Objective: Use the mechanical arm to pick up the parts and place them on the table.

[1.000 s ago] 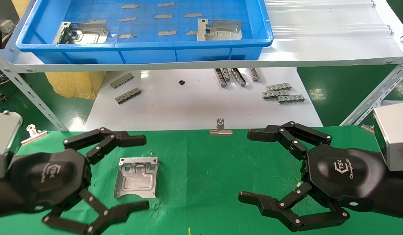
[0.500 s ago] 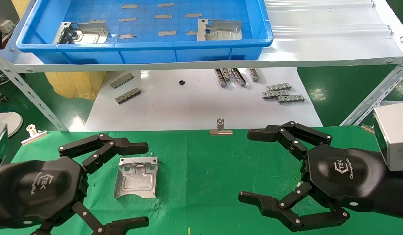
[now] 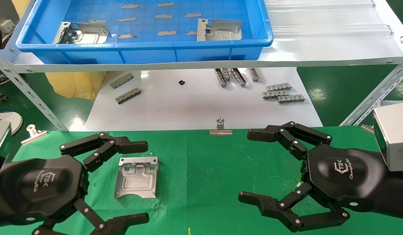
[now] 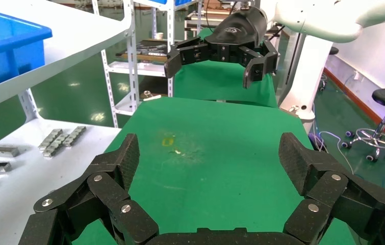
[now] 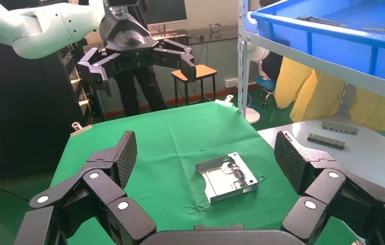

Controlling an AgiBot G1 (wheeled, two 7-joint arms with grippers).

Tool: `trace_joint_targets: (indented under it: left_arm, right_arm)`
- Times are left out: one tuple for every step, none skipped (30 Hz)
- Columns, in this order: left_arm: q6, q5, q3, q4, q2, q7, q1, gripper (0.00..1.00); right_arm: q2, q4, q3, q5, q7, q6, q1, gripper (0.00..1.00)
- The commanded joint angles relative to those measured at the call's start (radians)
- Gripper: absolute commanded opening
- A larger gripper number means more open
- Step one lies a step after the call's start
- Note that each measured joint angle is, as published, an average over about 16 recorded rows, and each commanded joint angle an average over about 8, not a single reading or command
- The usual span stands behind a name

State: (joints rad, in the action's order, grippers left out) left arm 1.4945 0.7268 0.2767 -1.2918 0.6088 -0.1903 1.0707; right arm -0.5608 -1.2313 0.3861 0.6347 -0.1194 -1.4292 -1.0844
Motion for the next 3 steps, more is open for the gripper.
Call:
trace_joint_targets:
  left_arm:
    - [0.0,0.001,0.001,0.003,0.001,0.001,0.001,1.0]
    - [0.0,0.001,0.001,0.003,0.001,0.001,0.001,1.0]
    - [0.0,0.001,0.001,0.003,0.001,0.001,0.002,1.0]
  right_arm:
    - [0.0,0.0,0.0,0.0,0.0,0.0,0.0,1.0]
    - [0.0,0.0,0.0,0.0,0.0,0.0,0.0,1.0]
    - [0.0,0.0,0.0,0.0,0.0,0.0,0.0,1.0]
